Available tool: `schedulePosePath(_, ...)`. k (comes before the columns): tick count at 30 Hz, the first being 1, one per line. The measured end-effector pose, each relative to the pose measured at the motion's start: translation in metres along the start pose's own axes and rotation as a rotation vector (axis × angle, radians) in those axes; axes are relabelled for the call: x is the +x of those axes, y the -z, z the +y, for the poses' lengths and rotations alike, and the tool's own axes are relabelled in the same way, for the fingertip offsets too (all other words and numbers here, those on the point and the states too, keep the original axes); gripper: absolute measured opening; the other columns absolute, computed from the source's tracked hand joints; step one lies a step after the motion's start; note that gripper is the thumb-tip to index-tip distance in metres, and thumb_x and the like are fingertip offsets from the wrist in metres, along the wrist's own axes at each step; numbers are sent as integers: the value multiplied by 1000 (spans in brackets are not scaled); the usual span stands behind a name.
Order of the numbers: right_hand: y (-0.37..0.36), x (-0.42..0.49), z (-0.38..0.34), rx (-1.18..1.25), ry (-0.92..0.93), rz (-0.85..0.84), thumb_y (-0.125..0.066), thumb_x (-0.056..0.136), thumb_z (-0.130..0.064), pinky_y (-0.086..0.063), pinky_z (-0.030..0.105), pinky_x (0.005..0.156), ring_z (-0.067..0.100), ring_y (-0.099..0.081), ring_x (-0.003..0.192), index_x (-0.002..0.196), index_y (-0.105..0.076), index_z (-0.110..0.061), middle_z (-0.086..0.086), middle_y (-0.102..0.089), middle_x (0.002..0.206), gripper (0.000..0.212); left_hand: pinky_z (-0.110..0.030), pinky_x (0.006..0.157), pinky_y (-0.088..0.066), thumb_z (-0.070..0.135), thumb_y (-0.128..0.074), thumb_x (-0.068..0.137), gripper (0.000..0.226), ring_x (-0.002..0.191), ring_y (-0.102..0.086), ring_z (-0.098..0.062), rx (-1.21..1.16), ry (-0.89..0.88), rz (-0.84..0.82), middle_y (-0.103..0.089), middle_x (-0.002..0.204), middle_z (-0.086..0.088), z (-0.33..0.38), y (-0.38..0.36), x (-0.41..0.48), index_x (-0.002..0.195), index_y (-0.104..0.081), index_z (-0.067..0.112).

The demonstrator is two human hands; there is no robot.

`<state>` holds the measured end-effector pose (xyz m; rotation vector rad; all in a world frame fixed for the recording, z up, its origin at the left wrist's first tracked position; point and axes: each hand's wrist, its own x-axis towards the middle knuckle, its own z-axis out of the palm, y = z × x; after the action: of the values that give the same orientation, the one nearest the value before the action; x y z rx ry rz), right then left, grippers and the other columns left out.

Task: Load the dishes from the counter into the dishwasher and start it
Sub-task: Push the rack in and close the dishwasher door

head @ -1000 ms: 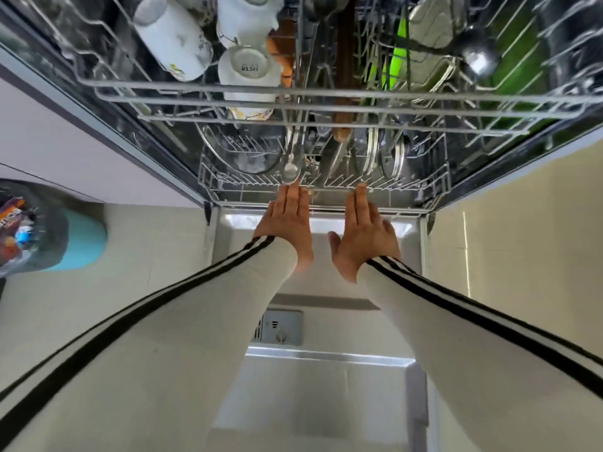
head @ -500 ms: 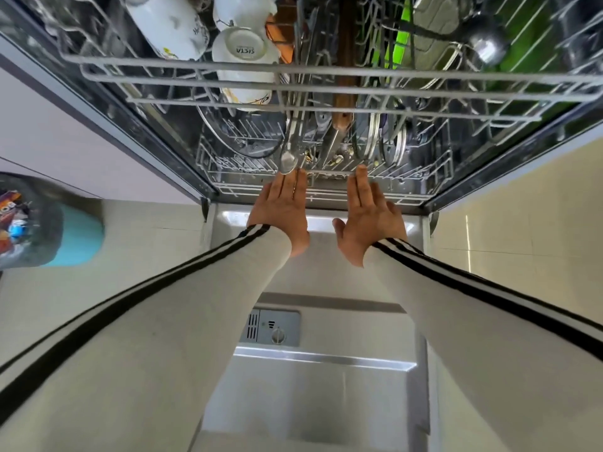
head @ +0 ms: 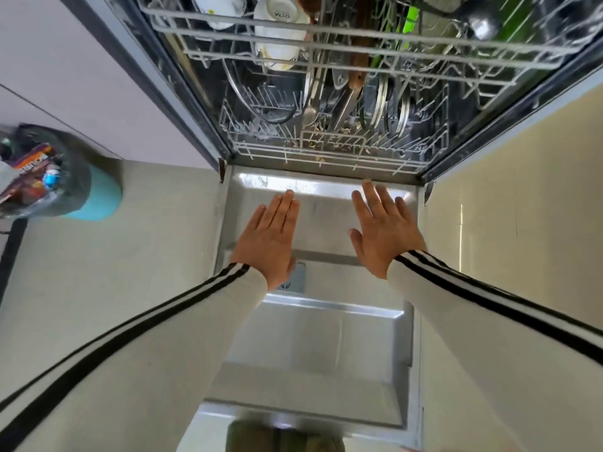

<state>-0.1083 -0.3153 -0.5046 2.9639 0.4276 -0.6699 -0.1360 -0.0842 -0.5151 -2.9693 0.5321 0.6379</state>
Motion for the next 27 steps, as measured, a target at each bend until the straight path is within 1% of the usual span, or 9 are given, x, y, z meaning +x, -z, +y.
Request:
schedulePosePath(4,-3,-57,-22,-33,36,6,-23,102,-44,0,49,122,29,10,152,158,5,-17,8,19,163,68,-45,124,-3,53,-46,96,98,151,19,-27,-21,24,7,28,161,-10,3,-3,-61,154,20,8)
schedulePosePath(7,-9,-104,-44,-40,53,-24,-23,101,-47,2,51,122,30,12,151,157,9,-17,10,22,162,72,-45,124,-6,52,-46,96,99,151,19,-27,-47,37,-15,28,161,-10,9,-12,-109,154,21,8)
schedulePosePath(12,-35,-190,-90,-4,50,-119,-26,98,-57,6,52,121,29,16,151,156,14,-17,9,26,161,81,-43,124,4,51,-46,98,98,150,22,-26,-69,29,-127,30,161,-9,25,-41,-193,153,24,9)
schedulePosePath(16,-70,-256,-128,4,4,-151,-31,95,-62,9,52,119,28,19,150,155,16,-18,9,28,160,89,-42,123,7,48,-47,97,99,150,23,-26,-92,-8,-144,33,159,-9,39,-72,-264,151,27,9)
schedulePosePath(19,-97,-300,-154,31,-27,-143,-34,92,-67,5,54,120,30,17,150,155,17,-19,10,26,161,94,-43,123,9,48,-48,97,99,150,22,-27,-78,-28,-148,32,160,-10,45,-98,-312,151,26,8)
schedulePosePath(22,-118,-340,-175,54,-32,-159,-40,90,-67,1,56,121,31,14,151,156,14,-18,11,22,162,98,-45,124,4,51,-50,95,103,150,22,-28,-61,-26,-188,31,160,-10,49,-122,-351,152,24,8)
schedulePosePath(24,-132,-365,-183,51,-42,-180,-42,90,-65,2,57,120,31,15,151,156,13,-18,12,22,162,99,-46,124,3,52,-51,94,104,150,21,-28,-58,-26,-212,30,160,-11,55,-134,-372,152,24,8)
schedulePosePath(27,-147,-389,-188,53,-53,-217,-43,91,-64,2,56,120,30,17,150,155,15,-18,11,24,161,98,-44,124,5,52,-51,95,104,150,22,-28,-58,-24,-226,31,160,-10,66,-143,-393,152,25,8)
